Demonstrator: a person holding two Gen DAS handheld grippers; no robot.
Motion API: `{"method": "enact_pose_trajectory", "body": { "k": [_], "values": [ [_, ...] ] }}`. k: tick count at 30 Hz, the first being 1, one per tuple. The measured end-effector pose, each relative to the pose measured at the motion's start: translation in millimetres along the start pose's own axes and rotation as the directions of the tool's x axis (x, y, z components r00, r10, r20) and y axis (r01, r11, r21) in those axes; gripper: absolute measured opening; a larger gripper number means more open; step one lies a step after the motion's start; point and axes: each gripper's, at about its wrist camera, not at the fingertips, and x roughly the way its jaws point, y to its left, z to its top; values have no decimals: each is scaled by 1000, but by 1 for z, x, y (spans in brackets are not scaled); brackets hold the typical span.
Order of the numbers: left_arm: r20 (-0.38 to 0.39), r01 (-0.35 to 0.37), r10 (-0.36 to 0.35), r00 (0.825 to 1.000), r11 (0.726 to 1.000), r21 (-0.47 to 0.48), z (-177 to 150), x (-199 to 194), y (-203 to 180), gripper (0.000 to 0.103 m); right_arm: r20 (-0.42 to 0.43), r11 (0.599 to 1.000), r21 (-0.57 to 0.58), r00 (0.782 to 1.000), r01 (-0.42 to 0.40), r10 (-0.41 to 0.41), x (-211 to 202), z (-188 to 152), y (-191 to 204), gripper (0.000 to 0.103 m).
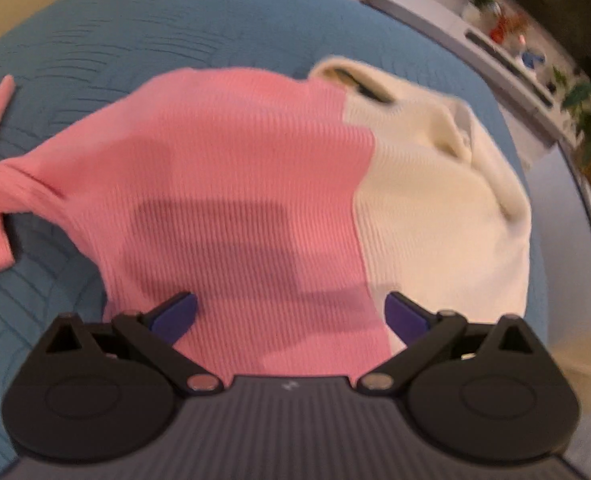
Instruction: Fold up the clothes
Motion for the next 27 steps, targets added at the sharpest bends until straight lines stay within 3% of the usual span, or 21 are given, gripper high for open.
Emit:
{"method": "enact_pose_trajectory", "body": {
  "k": [3,7,10,15,17,21,23,26,27],
  "values": [
    [49,15,-13,999,999,-43,2,-8,1,102,14,984,164,997,70,-73,39,16,-48,73],
    [88,28,-24,996,999,-41,1,-9,-6,102,-49,953,304,999,11,5,113,33,-94,38],
    [125,37,-39,991,999,13,3,-11,-16,102,-75,942,333,995,-31,59,157,44,-105,34],
    [169,-6,-17,985,991,135,8,-9,-35,102,-149,918,388,977,-82,150,249,52,-126,36],
    [175,1,-26,984,990,143,9,-8,-38,102,-180,929,356,969,-98,171,289,57,-123,37],
    [160,9,-34,987,988,155,10,-5,-37,102,-187,972,185,966,-145,179,322,69,-104,44],
    [140,9,-33,990,986,166,10,0,-37,102,-210,967,51,944,-251,256,345,80,-92,61],
    [123,-1,-25,992,979,206,7,8,-41,102,-251,916,-67,895,-396,369,371,99,-76,79],
    [121,-6,-21,992,976,219,6,10,-43,102,-265,895,-91,877,-437,401,380,106,-71,80]
  ]
}}
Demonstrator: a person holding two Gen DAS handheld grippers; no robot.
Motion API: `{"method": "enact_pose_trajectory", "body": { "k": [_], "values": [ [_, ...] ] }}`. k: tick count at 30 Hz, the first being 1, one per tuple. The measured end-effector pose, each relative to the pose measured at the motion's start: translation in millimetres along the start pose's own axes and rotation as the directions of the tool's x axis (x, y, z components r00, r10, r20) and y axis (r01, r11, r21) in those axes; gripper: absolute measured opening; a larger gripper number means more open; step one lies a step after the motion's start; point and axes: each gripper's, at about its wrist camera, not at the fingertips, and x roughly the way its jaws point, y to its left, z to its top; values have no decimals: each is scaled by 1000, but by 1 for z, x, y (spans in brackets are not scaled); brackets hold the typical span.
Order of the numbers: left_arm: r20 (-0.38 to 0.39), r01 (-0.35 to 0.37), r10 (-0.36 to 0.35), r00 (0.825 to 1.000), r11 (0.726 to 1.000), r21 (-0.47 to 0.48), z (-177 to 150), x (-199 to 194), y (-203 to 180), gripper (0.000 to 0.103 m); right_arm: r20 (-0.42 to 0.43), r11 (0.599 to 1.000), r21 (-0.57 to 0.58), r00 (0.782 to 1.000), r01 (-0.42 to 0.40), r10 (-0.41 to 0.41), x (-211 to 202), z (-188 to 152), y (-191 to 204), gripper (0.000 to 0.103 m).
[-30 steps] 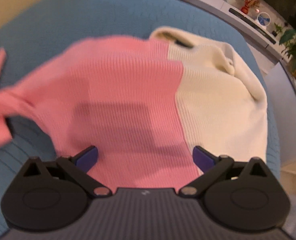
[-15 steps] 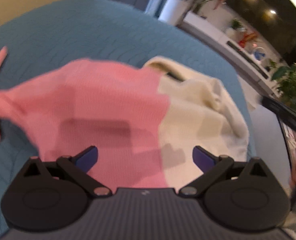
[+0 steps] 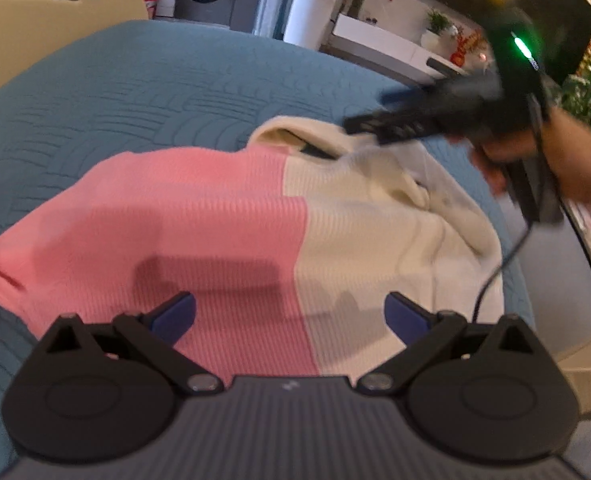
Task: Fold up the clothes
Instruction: 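Grasp the cream hem with the right gripper and pull it flat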
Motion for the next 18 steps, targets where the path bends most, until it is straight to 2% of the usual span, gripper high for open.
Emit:
{"method": "enact_pose_trajectory", "body": {
  "k": [3,5,6,7,8,9,10,11,13,14,15,16,18],
  "values": [
    [-4,5,-5,1000,1000,21,-1,5,-1,102,-68,993,-78,994,-85,80,26,23,4,80],
    [-14,16,-16,1000,999,28,-2,10,-2,102,-130,988,-119,988,-100,85,38,28,13,80],
    [-18,16,-16,1000,1000,27,-3,12,-1,102,-156,987,-139,986,-79,57,47,29,16,78],
    [-31,13,-13,999,1000,24,-4,17,0,102,-174,989,-146,985,-39,13,53,29,17,63],
    [-38,9,-8,999,1000,21,-4,19,1,102,-203,989,-138,976,55,-83,61,30,15,9],
    [-42,1,0,999,1000,20,-5,20,2,102,-202,982,-119,964,149,-171,62,31,13,9],
    [-45,-8,9,999,1000,20,-6,22,3,102,-157,963,-79,951,258,-267,52,32,8,8],
    [-45,-21,22,999,999,26,-6,22,3,102,-106,930,-29,924,366,-367,38,34,4,8],
    [-43,-51,52,998,998,40,-8,21,1,102,-9,859,108,865,500,-502,-2,34,-9,8],
    [-42,-61,63,997,997,43,-8,21,0,102,23,817,173,827,550,-562,-24,33,-15,8],
    [-41,-71,73,996,996,47,-9,22,-2,102,56,757,266,774,597,-631,-54,29,-23,8],
    [-40,-81,83,996,995,50,-9,22,-3,102,72,697,369,729,615,-681,-87,22,-31,8],
    [-38,-100,102,994,994,50,-10,22,-4,102,83,630,473,680,616,-728,-139,7,-38,8]
  ]
}}
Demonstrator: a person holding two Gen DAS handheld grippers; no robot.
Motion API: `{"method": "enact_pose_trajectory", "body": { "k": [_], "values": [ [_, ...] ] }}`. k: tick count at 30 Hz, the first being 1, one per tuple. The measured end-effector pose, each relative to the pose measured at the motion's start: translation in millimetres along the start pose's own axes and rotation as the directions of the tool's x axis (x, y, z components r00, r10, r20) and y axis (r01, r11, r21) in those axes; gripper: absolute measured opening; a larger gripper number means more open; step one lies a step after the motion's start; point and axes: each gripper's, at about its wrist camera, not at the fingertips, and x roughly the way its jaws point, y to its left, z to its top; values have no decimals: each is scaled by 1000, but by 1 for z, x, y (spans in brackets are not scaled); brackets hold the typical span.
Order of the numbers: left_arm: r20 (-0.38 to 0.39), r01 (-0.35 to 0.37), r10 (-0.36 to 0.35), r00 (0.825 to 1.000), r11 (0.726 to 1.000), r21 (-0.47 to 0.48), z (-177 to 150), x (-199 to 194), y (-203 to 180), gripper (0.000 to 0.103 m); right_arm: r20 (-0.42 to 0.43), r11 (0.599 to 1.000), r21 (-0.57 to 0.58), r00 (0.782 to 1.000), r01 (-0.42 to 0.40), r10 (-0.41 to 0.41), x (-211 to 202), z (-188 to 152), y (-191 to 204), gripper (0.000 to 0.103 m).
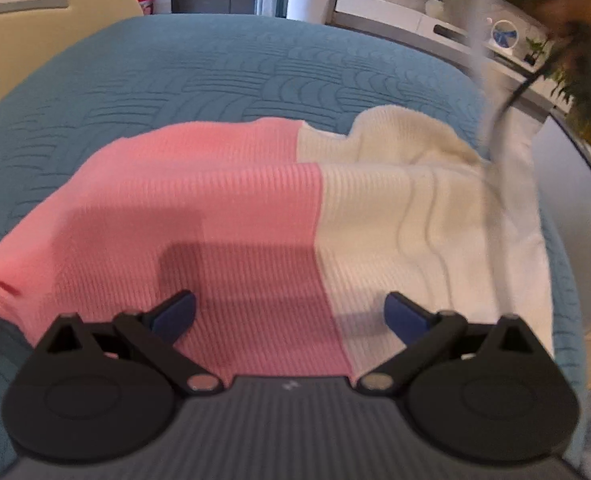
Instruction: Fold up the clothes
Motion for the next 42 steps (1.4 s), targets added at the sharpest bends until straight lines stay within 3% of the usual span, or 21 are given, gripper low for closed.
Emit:
{"method": "enact_pose_trajectory", "body": {
  "k": [4,9,13,15,17,19,20,21,24,26,28,29,30,32,35,36,38,39,40,41,42],
  "values": [
    [-2,-23,23,1000,1000,-20,-1,-5,2,102,89,995,83,994,62,-69,-91,8,-69,8],
    [-7,-43,43,999,999,-9,1,-5,-1,102,137,976,217,989,22,-53,-236,-29,-127,9],
    [-12,-66,66,998,998,16,-2,-5,-7,102,-4,948,305,996,89,-92,-282,-99,-153,11],
    [-12,-69,69,998,997,26,-2,-5,-9,102,-177,949,310,984,48,8,-280,-146,-147,11],
    [-12,-72,72,997,997,35,-2,-6,-10,102,-289,935,354,948,-22,132,-280,-177,-141,11],
    [-10,-78,78,997,996,36,-3,-6,-9,102,-308,854,514,911,-84,275,-288,-200,-141,11],
    [-10,-80,80,997,996,37,-4,-6,-9,102,-271,758,642,888,-120,370,-291,-211,-143,12],
    [-9,-80,80,997,996,35,-4,-6,-8,102,-209,623,767,858,-153,469,-293,-223,-145,12],
    [-8,-82,82,997,996,36,-6,-7,-7,102,17,345,903,822,-258,570,-295,-237,-155,13],
    [-6,-82,83,997,996,43,-5,-7,-7,102,158,165,944,829,-286,536,-300,-250,-168,13],
    [-5,-83,83,997,995,49,-4,-7,-6,102,211,-72,977,860,-201,464,-306,-281,-178,16],
    [-4,-83,83,997,995,52,-4,-7,-6,102,122,-45,992,867,-115,483,-310,-287,-174,17],
    [-5,-81,82,997,995,52,-3,-7,-6,102,15,15,1000,861,-26,508,-313,-291,-169,17],
    [-6,-78,78,997,996,52,-3,-6,-6,102,-199,140,979,821,147,535,-320,-300,-159,19],
    [-7,-76,77,997,995,59,-4,-6,-7,102,-405,505,860,708,79,579,-334,-279,-127,21],
    [-8,-76,76,997,995,60,-4,-6,-8,102,-415,563,826,701,22,580,-340,-269,-120,23],
    [-6,-74,75,997,995,62,-5,-7,-9,102,-386,646,756,722,-110,574,-351,-246,-117,50],
    [-4,-73,73,997,995,63,-4,-7,-9,102,-360,712,676,758,-189,544,-357,-226,-116,60],
    [-1,-72,72,997,995,64,-4,-8,-10,102,-321,771,588,804,-245,501,-357,-210,-116,79],
    [1,-71,71,997,995,65,-4,-8,-11,102,-272,821,493,846,-286,458,-356,-195,-115,86],
    [2,-71,72,997,995,69,-4,-8,-11,102,-225,863,399,879,-309,419,-349,-183,-112,85]
  ]
}}
